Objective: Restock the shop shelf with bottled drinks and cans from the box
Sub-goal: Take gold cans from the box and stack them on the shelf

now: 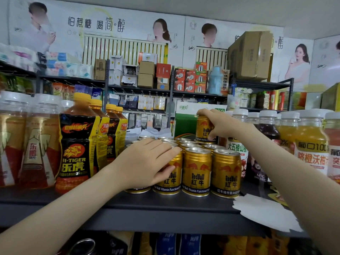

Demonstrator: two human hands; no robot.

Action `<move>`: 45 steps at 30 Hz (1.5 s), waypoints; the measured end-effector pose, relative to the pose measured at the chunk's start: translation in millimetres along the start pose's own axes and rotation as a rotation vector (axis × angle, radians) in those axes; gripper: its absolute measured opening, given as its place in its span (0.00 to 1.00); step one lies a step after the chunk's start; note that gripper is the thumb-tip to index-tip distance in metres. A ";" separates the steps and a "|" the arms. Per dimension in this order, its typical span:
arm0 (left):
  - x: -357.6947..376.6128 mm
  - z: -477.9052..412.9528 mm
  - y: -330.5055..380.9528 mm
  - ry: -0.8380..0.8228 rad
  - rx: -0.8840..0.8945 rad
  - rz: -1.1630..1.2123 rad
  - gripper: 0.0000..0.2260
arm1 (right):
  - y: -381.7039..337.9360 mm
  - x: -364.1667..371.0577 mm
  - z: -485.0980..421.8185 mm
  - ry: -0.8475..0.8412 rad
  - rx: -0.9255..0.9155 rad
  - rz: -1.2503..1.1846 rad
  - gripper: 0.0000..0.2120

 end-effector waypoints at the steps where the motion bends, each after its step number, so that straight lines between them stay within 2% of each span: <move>1: -0.1 -0.1 0.0 -0.001 -0.001 0.000 0.17 | 0.2 0.9 0.1 0.013 -0.001 -0.030 0.43; 7: 0.2 0.2 -0.2 -0.009 -0.011 0.008 0.17 | 2.5 5.9 -1.6 0.048 0.009 -0.059 0.44; 14: 0.5 0.2 -0.6 -0.013 -0.012 0.023 0.17 | 2.4 2.8 -1.6 0.023 0.004 0.070 0.46; 23: 0.2 0.1 -0.2 -0.016 -0.009 0.021 0.17 | 3.8 -9.3 4.2 0.000 0.003 0.180 0.42; 30: 1.1 0.2 -0.5 0.003 -0.007 0.010 0.16 | 4.6 -11.9 1.0 -0.045 0.025 0.151 0.40; 32: 1.8 0.7 -0.7 -0.002 -0.010 0.015 0.16 | 3.6 -13.1 0.8 -0.043 0.021 0.143 0.37; 36: 1.7 0.0 -0.8 -0.017 -0.019 0.012 0.16 | 1.3 -11.5 2.1 -0.027 0.039 0.148 0.33; 45: 0.5 -0.7 -0.6 -0.045 -0.042 0.021 0.16 | -9.4 -3.2 25.2 0.105 0.010 0.159 0.35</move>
Point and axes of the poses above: each hand's wrist, its own z-axis away from the middle knuckle, its own x-axis out of the palm, y = z × x, the point moved 4 cm from there along -z, towards the middle knuckle, and after that the axes turned 7 degrees about -y, right-handed, at the moved point
